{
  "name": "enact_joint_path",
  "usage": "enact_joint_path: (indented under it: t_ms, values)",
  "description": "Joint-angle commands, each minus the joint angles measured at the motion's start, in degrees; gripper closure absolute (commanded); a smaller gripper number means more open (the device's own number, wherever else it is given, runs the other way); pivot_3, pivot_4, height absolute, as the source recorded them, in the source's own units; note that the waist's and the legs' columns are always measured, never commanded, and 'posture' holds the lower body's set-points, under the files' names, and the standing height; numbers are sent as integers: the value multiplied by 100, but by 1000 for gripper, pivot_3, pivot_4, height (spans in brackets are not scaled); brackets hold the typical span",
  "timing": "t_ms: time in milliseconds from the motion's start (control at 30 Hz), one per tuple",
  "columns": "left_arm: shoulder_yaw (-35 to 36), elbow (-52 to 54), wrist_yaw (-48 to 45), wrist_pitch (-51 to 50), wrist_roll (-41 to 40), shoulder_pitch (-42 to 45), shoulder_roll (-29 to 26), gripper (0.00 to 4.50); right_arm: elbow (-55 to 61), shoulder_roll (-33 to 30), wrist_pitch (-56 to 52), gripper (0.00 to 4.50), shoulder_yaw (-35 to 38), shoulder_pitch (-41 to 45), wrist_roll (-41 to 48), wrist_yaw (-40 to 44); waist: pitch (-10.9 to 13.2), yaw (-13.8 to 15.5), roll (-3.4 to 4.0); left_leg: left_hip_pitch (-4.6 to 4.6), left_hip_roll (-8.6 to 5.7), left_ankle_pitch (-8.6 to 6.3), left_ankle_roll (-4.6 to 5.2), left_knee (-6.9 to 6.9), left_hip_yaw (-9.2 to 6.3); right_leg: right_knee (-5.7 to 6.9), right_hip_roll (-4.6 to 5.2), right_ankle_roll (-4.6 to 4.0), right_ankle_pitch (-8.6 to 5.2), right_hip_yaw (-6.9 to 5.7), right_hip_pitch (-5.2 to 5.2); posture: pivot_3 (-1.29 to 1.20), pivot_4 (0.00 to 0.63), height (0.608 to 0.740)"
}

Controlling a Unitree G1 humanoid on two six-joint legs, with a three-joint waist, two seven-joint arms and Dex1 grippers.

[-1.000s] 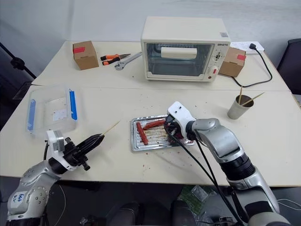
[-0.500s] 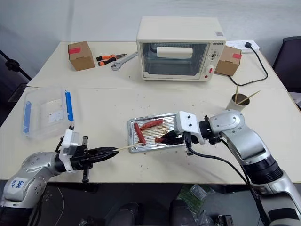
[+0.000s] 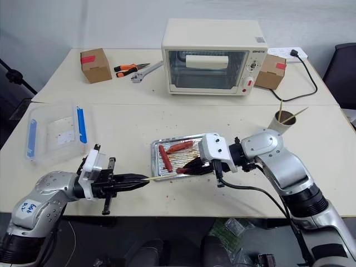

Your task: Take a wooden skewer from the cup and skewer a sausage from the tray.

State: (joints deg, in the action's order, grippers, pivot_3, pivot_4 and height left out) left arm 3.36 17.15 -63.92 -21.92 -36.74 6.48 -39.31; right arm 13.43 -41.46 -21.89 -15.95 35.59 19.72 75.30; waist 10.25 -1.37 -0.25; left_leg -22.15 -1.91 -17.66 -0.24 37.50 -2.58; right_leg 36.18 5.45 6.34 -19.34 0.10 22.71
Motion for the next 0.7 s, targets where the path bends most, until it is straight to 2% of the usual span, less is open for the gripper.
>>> enact_joint_path:
  t_ms: [33, 367, 700]
  values:
    - [51, -7, -40, 102, 35, 49, -3, 4500, 223, -19, 23, 4379, 148, -36, 116, 17, 0, 0, 0, 0, 0, 0, 0, 0, 0, 0, 0, 0, 0, 0, 0, 0, 150, 740]
    - [127, -43, -84, 10, -9, 160, -67, 4500, 80, -187, 224, 4379, 275, -204, 67, 145, 0, 1, 0, 0, 0, 0, 0, 1, 0, 1, 0, 0, 0, 0, 0, 0, 150, 740]
    - [58, -92, -107, 21, 37, 187, -53, 4500, 134, -57, 266, 4379, 332, -248, 158, 70, 0, 1, 0, 0, 0, 0, 0, 3, 0, 3, 0, 0, 0, 0, 0, 0, 150, 740]
